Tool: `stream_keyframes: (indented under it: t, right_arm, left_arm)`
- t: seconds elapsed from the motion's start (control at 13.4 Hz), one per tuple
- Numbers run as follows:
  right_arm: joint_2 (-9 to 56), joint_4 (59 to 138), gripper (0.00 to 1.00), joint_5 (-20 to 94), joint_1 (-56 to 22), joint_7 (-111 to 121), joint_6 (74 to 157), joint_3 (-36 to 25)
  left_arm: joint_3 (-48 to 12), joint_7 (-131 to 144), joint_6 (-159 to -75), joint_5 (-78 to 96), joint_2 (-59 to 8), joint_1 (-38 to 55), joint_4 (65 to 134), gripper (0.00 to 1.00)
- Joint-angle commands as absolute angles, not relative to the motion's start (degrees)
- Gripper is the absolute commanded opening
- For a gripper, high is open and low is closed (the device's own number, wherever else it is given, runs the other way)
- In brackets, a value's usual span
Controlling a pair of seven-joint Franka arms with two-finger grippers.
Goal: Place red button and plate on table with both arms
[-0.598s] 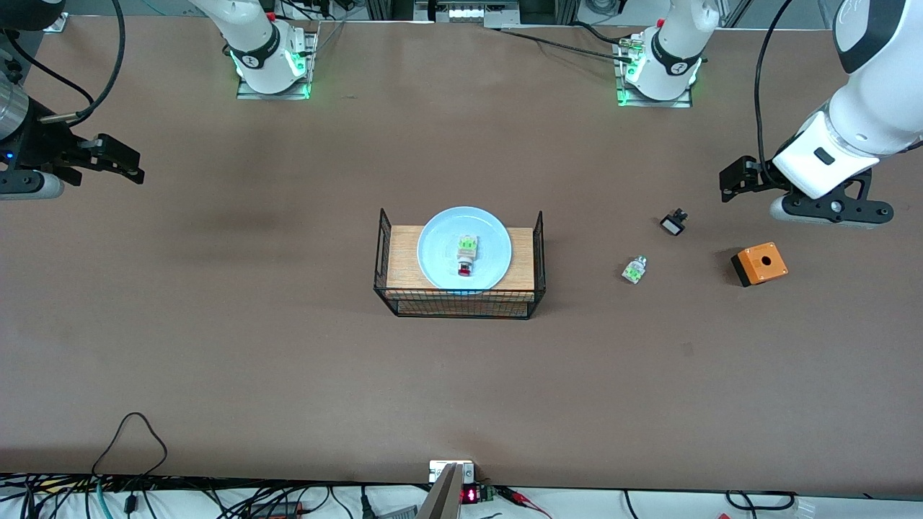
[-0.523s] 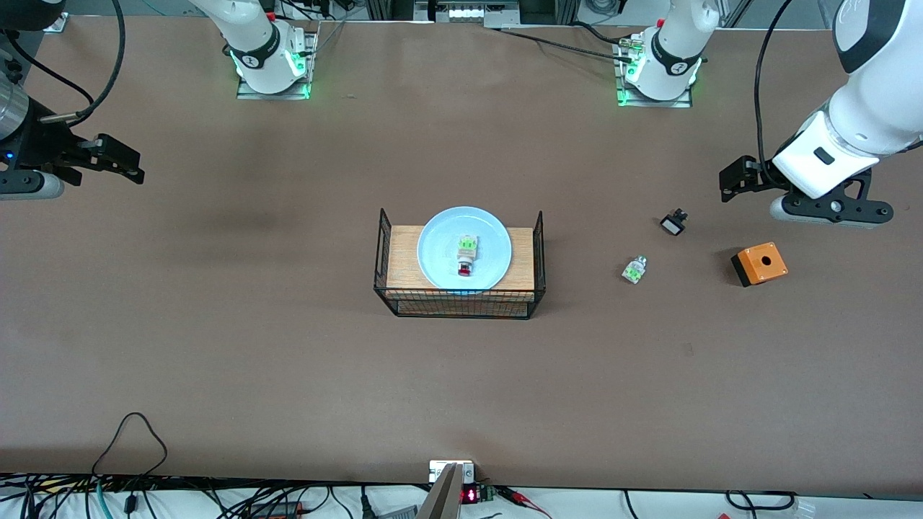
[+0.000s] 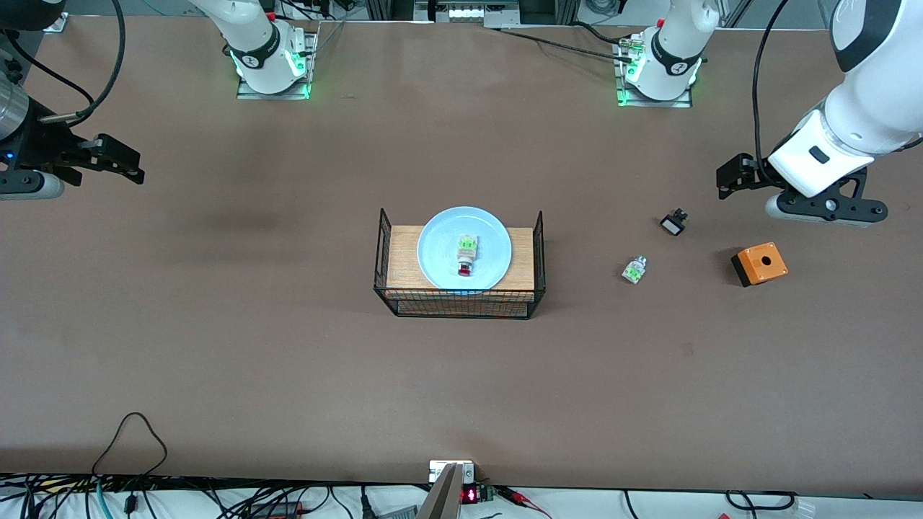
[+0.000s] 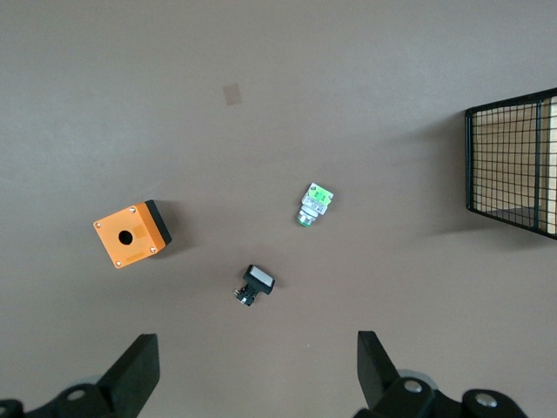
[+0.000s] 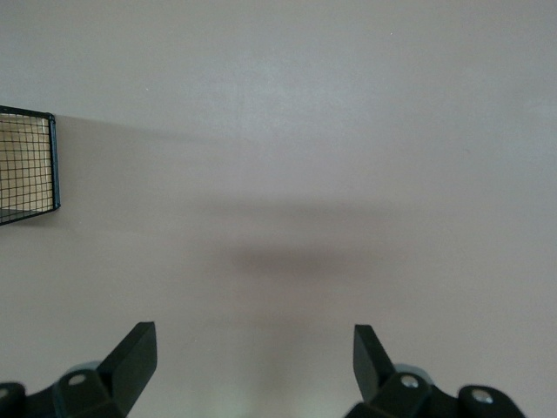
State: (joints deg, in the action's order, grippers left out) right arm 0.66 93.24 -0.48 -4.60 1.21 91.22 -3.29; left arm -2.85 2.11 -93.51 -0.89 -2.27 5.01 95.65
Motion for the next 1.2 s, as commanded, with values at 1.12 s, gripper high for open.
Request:
stream_keyframes:
  t: [1.12]
  right_arm:
    - [0.7, 92.72, 1.0, -0.62, -4.48, 1.58, 91.58, -2.9]
  left_arm:
    - [-2.81, 17.97, -89.2, 8.16, -14.4, 23.0, 81.39, 1.0]
